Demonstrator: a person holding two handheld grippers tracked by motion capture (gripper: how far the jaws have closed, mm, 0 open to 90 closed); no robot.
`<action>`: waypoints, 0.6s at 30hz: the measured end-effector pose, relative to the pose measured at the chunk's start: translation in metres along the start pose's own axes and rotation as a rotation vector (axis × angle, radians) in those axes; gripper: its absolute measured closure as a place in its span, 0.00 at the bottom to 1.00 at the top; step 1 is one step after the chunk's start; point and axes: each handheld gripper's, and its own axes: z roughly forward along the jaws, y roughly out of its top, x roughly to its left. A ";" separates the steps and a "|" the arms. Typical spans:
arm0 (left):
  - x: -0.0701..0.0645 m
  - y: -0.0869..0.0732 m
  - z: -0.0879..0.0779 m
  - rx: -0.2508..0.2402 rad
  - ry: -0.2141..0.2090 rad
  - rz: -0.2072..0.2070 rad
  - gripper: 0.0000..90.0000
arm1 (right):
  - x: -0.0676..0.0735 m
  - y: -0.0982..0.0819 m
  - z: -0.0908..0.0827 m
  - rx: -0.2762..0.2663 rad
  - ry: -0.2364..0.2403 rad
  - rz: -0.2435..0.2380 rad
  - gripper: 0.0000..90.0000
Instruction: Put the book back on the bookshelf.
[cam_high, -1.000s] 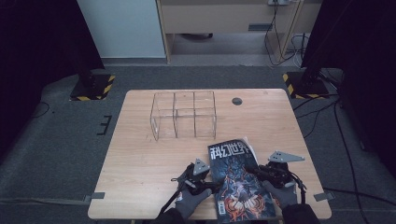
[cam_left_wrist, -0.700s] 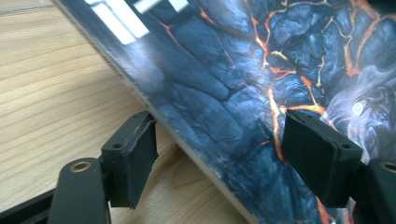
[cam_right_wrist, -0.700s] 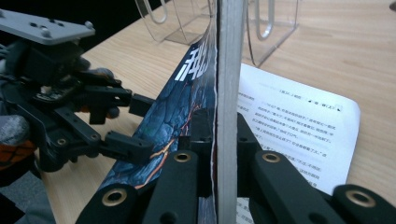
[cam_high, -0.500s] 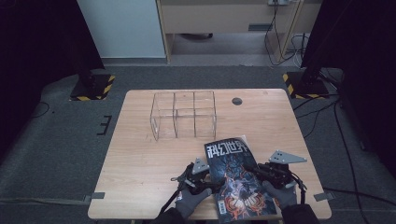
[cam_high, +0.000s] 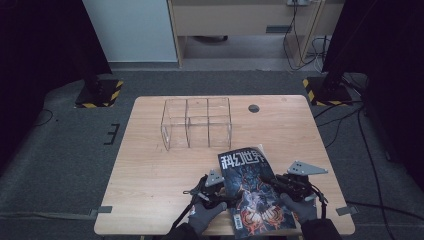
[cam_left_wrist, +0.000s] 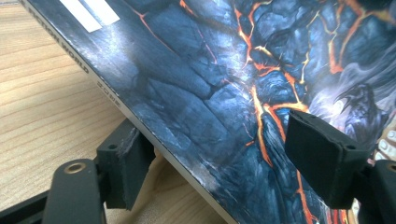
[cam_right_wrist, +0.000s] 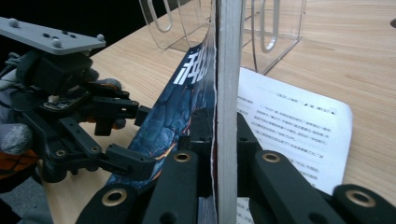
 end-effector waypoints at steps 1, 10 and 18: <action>0.000 0.000 0.000 -0.002 -0.004 -0.008 0.28 | -0.001 0.000 0.000 0.006 -0.003 -0.004 0.93; -0.004 0.000 -0.003 -0.031 -0.016 -0.001 0.30 | -0.004 -0.002 0.000 0.009 -0.031 0.007 0.93; -0.007 0.002 -0.006 -0.053 -0.024 0.015 0.31 | -0.005 -0.002 -0.001 -0.008 -0.021 0.004 0.93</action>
